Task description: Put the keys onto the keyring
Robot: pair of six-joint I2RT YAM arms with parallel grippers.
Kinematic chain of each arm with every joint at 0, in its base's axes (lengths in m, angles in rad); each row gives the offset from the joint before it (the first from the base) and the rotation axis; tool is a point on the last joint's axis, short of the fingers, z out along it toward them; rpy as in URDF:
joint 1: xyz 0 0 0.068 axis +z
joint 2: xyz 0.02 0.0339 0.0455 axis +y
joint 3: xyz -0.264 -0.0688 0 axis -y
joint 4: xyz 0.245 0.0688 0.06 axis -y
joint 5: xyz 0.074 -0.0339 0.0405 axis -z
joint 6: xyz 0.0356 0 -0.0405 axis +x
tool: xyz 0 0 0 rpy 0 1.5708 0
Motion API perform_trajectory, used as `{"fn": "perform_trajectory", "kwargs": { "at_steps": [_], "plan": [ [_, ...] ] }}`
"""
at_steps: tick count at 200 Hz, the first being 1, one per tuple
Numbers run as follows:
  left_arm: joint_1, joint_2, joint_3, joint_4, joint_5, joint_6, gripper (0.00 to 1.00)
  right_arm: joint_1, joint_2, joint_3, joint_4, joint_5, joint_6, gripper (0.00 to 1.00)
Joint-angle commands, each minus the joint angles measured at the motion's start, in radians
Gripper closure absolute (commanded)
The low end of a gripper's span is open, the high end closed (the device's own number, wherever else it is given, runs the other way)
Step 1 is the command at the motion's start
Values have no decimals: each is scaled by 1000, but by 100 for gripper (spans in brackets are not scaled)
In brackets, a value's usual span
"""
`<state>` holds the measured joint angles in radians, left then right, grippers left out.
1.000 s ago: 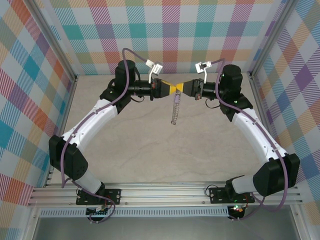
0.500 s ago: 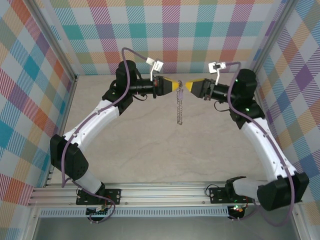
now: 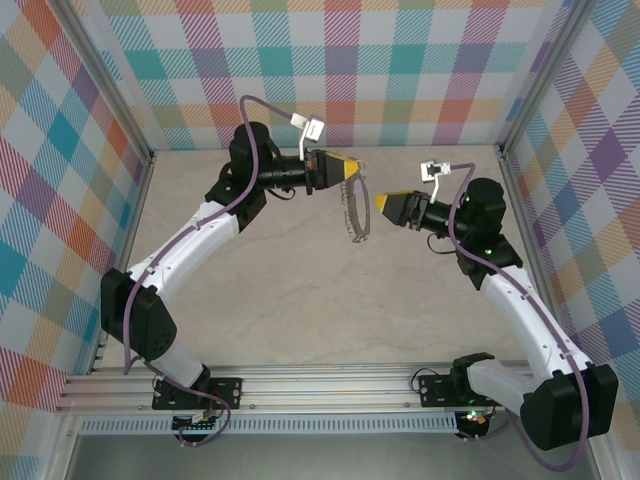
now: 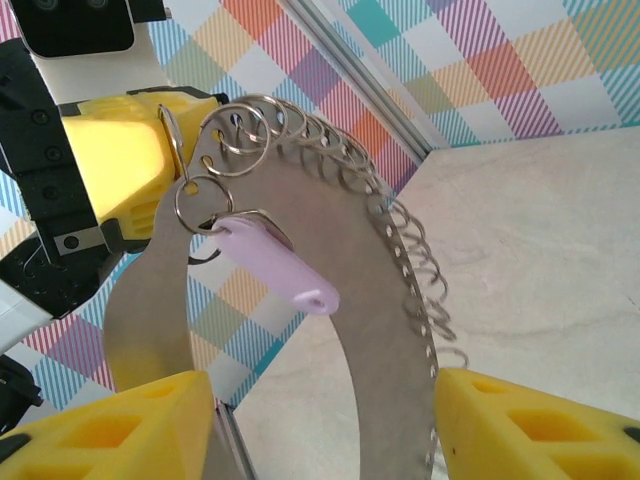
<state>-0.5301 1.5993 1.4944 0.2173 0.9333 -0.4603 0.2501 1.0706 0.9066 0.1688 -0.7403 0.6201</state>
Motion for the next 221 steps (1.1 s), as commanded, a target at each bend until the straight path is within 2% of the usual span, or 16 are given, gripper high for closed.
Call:
{"fn": "perform_trajectory", "kwargs": {
  "at_steps": [1, 95, 159, 221],
  "plan": [
    [-18, -49, 6, 65, 35, -14, 100, 19, 11, 22, 85, 3, -21, 39],
    [-34, -41, 26, 54, 71, -11, 100, 109, 88, 119, 64, 29, -86, 39],
    [-35, -42, 30, 54, 52, -14, 100, 141, 82, 105, 65, 16, -97, 67],
    [-35, -45, 30, 57, 39, -17, 100, 151, 63, 74, 51, 33, -99, 100]
  ]
}}
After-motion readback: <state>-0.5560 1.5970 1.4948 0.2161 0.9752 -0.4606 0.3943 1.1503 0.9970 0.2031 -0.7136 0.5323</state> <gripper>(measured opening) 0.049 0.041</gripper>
